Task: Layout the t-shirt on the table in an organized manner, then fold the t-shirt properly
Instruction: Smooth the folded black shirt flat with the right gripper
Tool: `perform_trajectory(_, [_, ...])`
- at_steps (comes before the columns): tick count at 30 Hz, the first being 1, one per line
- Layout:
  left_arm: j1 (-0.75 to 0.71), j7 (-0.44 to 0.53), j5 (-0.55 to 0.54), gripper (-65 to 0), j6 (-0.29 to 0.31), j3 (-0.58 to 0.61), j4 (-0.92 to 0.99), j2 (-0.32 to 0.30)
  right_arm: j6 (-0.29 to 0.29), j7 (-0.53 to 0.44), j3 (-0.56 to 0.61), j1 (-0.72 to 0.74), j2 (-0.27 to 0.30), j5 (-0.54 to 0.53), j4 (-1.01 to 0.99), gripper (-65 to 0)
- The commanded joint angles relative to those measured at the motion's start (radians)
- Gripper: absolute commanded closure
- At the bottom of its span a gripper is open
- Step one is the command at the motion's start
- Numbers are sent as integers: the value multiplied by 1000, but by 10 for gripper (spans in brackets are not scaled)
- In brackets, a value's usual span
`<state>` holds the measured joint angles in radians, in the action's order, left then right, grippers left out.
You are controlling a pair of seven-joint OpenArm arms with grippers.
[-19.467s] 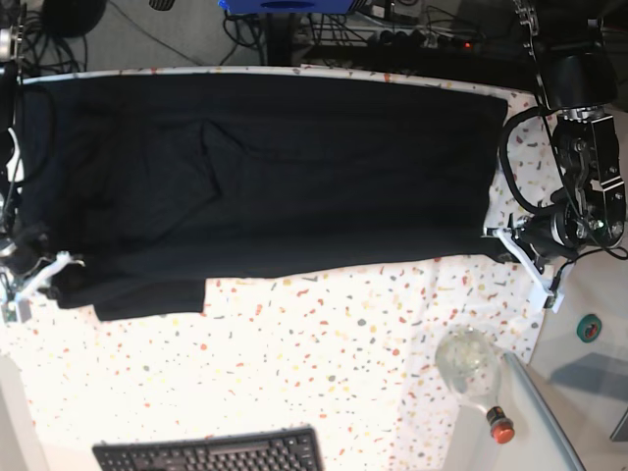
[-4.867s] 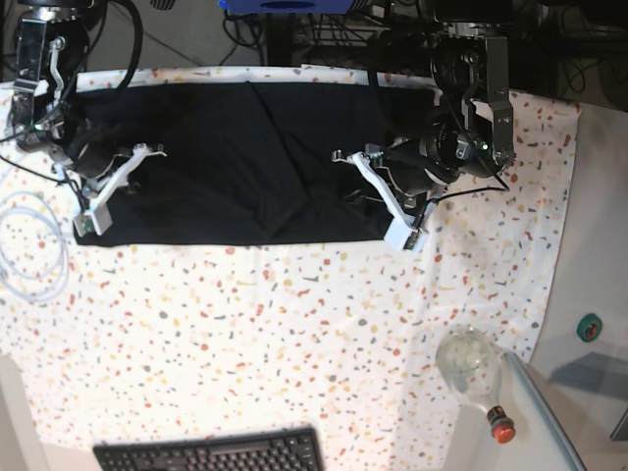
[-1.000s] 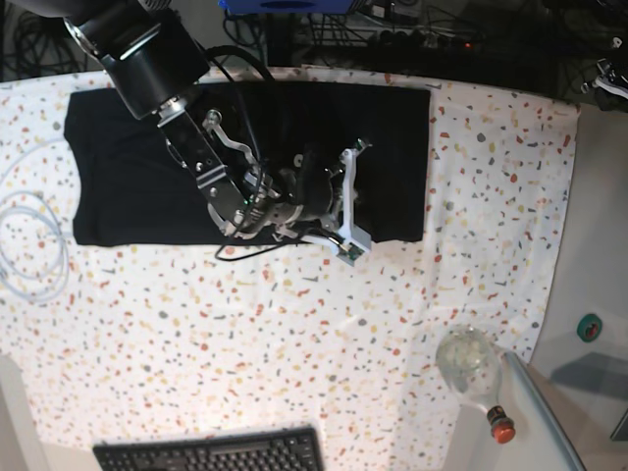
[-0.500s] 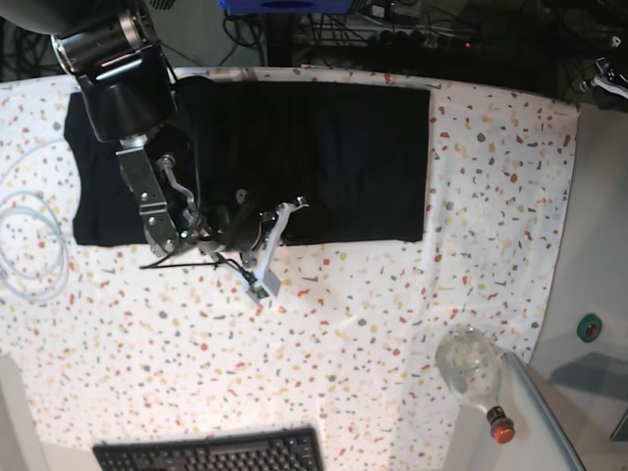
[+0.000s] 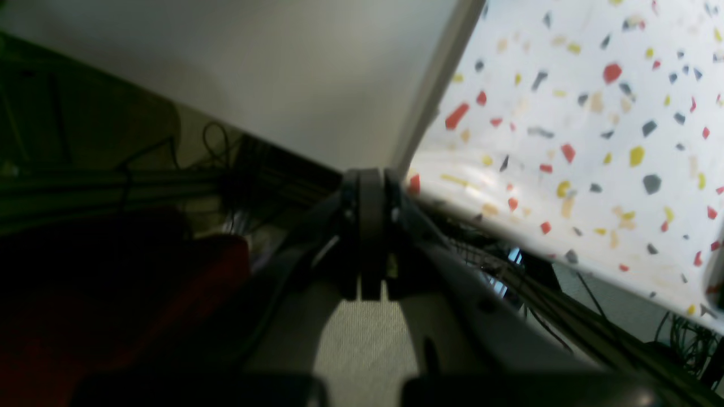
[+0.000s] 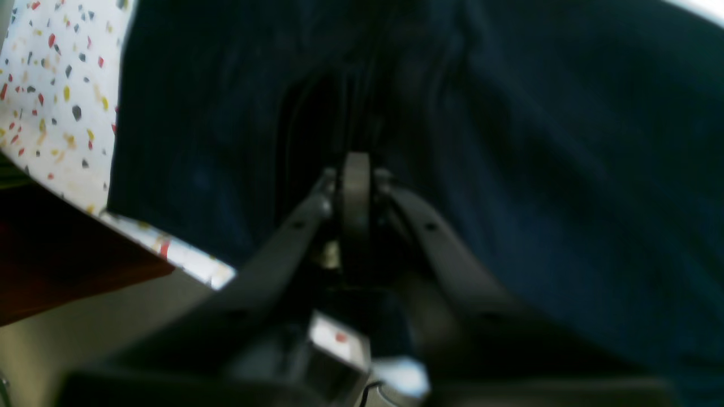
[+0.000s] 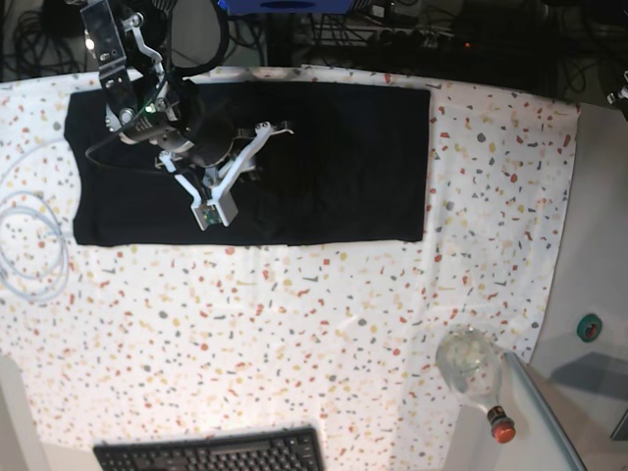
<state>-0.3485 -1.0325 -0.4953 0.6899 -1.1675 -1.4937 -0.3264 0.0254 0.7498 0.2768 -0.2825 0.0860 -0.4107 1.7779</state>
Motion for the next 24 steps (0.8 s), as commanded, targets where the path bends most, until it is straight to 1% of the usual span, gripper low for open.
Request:
perform_trajectory(1, [-4,13,-6,0,8,-6,-9,-37,3,-31,0,-14,-4,-14,21,-204])
perform_trajectory(2, [-4,14,-6,0,8,-2,-8,-46,3,-55,0,-39,-4,-15,21,-266])
perform_trajectory(3, [-2,14,-6,0,8,-2,-8,-49,3,-86,2,-62,-5,-14,20,-294])
perform_trajectory(4, [-2,14,-6,0,8,-1,-5,-53,3,-125,2,-87,-5,-14,18,-300])
perform_trajectory(6, [-1,14,-6,0,8,-1,-3,-55,3,-178,2,-120,-5,-14,18,-290])
perform_trajectory(7, [-1,22,-6,0,8,-1,-3,-55,3,-186,2,-126,-5,-14,17,-290])
perform_trajectory(8, [-1,41,-6,0,8,-1,-3,-55,3,-181,8,-126,-7,-14,17,-290])
perform_trajectory(11, [-13,116,-6,0,8,1,-3,-55,-3,-183,88,-120,-4,-12,-3,-291])
perform_trajectory(14, [-27,134,4,0,8,-1,-3,-55,-6,-183,147,-99,-5,-9,-25,-291])
perform_trajectory(17, [-24,140,79,0,8,-1,8,-55,-49,-183,171,-68,-5,-9,-65,-291])
perform_trajectory(19, [-22,143,146,0,8,-1,28,-55,-57,-183,171,-57,-5,-9,-86,-291])
perform_trajectory(22, [-14,220,209,0,8,-1,55,-50,-57,-183,171,-36,-5,-9,-126,-291])
perform_trajectory(24, [-19,261,232,0,8,-1,89,-50,-57,-183,171,-27,-5,-9,-140,-291])
